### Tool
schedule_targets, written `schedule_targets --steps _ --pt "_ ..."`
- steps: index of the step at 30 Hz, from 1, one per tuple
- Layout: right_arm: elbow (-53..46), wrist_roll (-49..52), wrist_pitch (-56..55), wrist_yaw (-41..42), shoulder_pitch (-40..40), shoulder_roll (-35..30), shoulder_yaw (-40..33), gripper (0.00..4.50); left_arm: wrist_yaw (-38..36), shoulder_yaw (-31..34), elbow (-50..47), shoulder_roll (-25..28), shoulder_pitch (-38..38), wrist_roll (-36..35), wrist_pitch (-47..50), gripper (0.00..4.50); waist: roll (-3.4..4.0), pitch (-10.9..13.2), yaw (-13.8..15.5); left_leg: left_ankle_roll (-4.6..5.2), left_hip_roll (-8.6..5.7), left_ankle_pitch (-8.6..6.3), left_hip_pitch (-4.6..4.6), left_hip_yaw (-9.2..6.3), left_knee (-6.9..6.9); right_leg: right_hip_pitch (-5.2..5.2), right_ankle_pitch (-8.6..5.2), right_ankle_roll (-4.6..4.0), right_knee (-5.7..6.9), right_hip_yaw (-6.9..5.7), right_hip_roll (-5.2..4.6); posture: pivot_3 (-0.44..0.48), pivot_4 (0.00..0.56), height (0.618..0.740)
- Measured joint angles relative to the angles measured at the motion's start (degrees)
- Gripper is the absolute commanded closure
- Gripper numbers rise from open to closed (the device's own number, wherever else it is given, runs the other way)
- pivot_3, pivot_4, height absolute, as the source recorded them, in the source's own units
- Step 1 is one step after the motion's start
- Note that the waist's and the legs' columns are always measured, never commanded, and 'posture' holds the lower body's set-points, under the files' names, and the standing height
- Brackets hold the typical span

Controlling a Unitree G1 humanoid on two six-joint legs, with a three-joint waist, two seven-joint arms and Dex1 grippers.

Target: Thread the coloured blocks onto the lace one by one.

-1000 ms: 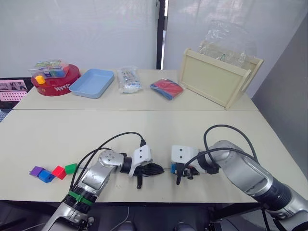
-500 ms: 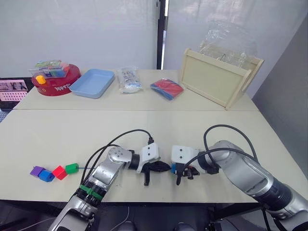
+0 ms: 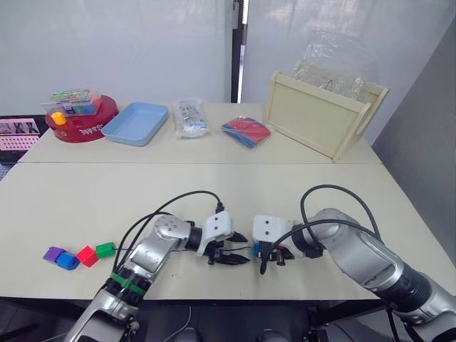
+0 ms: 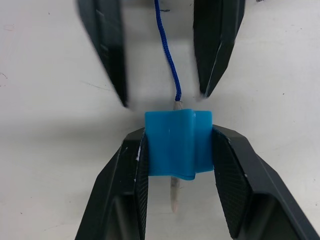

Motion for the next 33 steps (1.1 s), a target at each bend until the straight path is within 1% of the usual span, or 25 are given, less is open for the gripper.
schedule_targets --steps 3,7,10,17,18,27,33 --pt "0.1 0.0 0.0 0.1 0.0 0.1 0.1 3.18 0.0 1.0 -1.0 3.1 1.1 0.0 -0.1 1.29 0.0 0.0 0.0 0.0 -0.01 0.0 0.0 0.0 0.0 0.01 0.0 0.0 -0.01 0.0 -0.02 0.0 0.15 0.74" --pt "0.6 0.0 -0.3 0.1 -0.2 0.4 0.3 3.18 0.6 1.0 -1.0 4.0 1.9 0.4 -0.1 1.29 -0.01 0.0 0.0 0.0 0.01 0.0 0.02 0.0 0.0 0.01 0.0 0.0 0.0 0.0 0.0 0.0 0.15 0.74" --pt "0.6 0.0 -0.3 0.1 -0.2 0.5 0.3 3.18 1.6 1.0 -1.0 3.9 1.9 0.5 0.4 2.1 -0.02 0.0 0.0 0.0 0.01 0.0 0.03 0.0 0.0 0.01 0.0 0.0 0.0 0.0 0.01 0.0 0.15 0.74" --pt "0.6 0.0 -0.3 0.0 -0.2 0.5 0.4 3.18 3.5 0.9 -0.8 3.3 1.4 1.0 1.5 4.45 -0.03 0.0 0.0 0.01 0.01 0.0 0.03 0.0 0.0 0.01 0.0 0.0 0.0 0.0 0.01 0.0 0.15 0.74" --pt "0.6 0.0 -0.3 0.0 -0.2 0.5 0.4 3.18 3.5 0.8 -0.8 3.3 1.3 1.1 1.4 4.5 -0.03 0.0 0.0 0.01 0.01 0.0 0.03 0.0 0.0 0.02 0.0 0.0 0.0 0.0 0.01 0.0 0.15 0.74" --pt "0.5 0.0 -0.3 -0.2 -0.1 0.5 0.5 3.18 3.1 0.7 -0.2 2.3 1.3 1.0 0.9 4.5 -0.04 0.0 0.1 0.0 0.0 0.0 0.03 0.0 0.0 0.02 0.0 0.0 0.0 0.0 0.0 0.0 0.15 0.74" --pt "0.5 0.0 -0.3 -0.3 -0.1 0.7 0.4 3.18 3.1 0.4 1.4 -1.4 0.9 0.6 1.2 4.5 -0.05 0.0 0.1 0.0 0.01 0.0 0.02 0.0 0.0 0.02 0.0 0.0 0.0 0.0 0.01 0.0 0.15 0.74"
